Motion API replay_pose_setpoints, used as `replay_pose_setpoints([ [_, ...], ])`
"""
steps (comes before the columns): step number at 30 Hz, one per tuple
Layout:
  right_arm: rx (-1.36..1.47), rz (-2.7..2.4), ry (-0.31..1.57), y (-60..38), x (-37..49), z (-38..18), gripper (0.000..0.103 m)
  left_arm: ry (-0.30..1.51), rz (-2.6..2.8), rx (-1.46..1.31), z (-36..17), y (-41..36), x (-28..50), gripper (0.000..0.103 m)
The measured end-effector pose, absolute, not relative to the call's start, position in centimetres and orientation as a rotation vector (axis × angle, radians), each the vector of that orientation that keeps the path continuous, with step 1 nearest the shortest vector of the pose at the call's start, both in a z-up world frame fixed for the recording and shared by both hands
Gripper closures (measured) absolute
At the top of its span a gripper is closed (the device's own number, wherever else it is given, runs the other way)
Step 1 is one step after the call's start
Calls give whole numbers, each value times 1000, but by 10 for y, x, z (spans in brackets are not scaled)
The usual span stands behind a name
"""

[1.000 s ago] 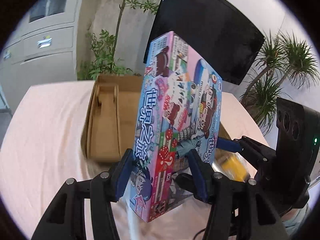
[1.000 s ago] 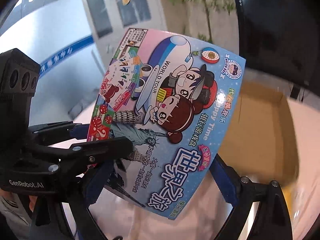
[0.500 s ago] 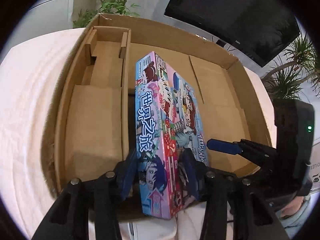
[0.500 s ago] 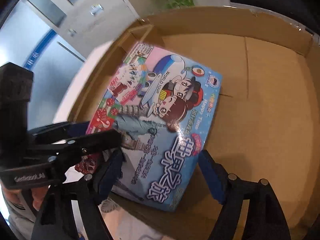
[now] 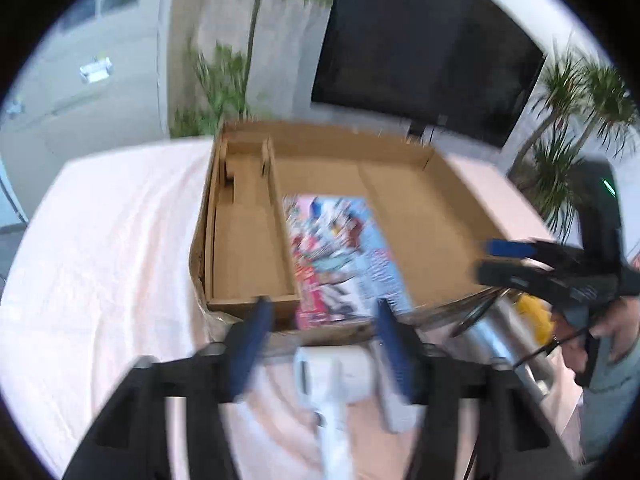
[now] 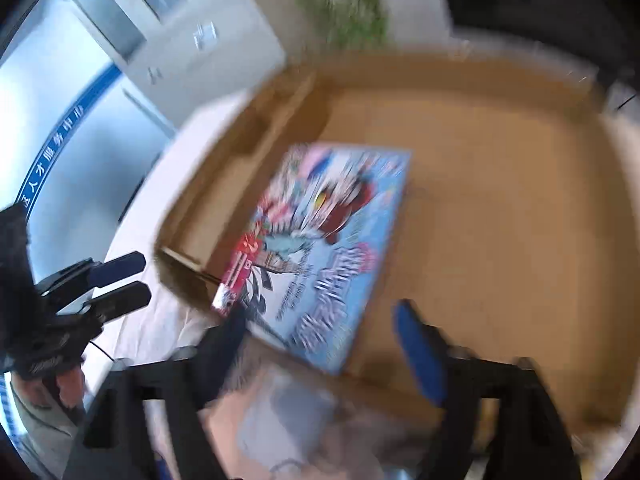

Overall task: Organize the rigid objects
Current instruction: 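Lift the game box and lay it flat inside the cardboard box, then grasp the silver can with the left tool and place it beside the game box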

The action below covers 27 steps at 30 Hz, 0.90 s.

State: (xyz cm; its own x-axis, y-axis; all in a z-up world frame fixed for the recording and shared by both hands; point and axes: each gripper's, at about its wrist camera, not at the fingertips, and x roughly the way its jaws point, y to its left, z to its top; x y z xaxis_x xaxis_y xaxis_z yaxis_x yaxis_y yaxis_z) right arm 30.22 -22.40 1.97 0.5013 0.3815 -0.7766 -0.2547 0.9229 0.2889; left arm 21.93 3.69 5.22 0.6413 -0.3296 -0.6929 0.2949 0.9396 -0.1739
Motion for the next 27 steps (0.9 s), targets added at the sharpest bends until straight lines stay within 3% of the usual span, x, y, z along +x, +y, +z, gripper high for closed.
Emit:
replay_pose_setpoints([
  [1,132,369,928,-237,279,31,0,755,-336,-64,58,34,204,7],
  [3,135,352,924,-258,244,33,0,693,-352,-91,62,26,179,5],
  [5,123,337,982,-268,216,18,1,747,-364,-101,55,10,168,5],
  [11,9,242,1089,-275,163,-27,29,997,-528,-299,8,-28,171,5],
  [16,2,428,1067,-242,148,-22,31,1137,-571,-357,-16,-46,184,5],
  [22,260,572,1225,-251,185,-59,13,1289,-570,-391,-48,-68,209,10],
  [25,302,610,1257,-245,191,-75,10,1304,-582,-367,-47,-79,210,22],
  [27,285,573,1242,-239,190,-75,10,1281,-571,-329,-44,-85,205,21],
])
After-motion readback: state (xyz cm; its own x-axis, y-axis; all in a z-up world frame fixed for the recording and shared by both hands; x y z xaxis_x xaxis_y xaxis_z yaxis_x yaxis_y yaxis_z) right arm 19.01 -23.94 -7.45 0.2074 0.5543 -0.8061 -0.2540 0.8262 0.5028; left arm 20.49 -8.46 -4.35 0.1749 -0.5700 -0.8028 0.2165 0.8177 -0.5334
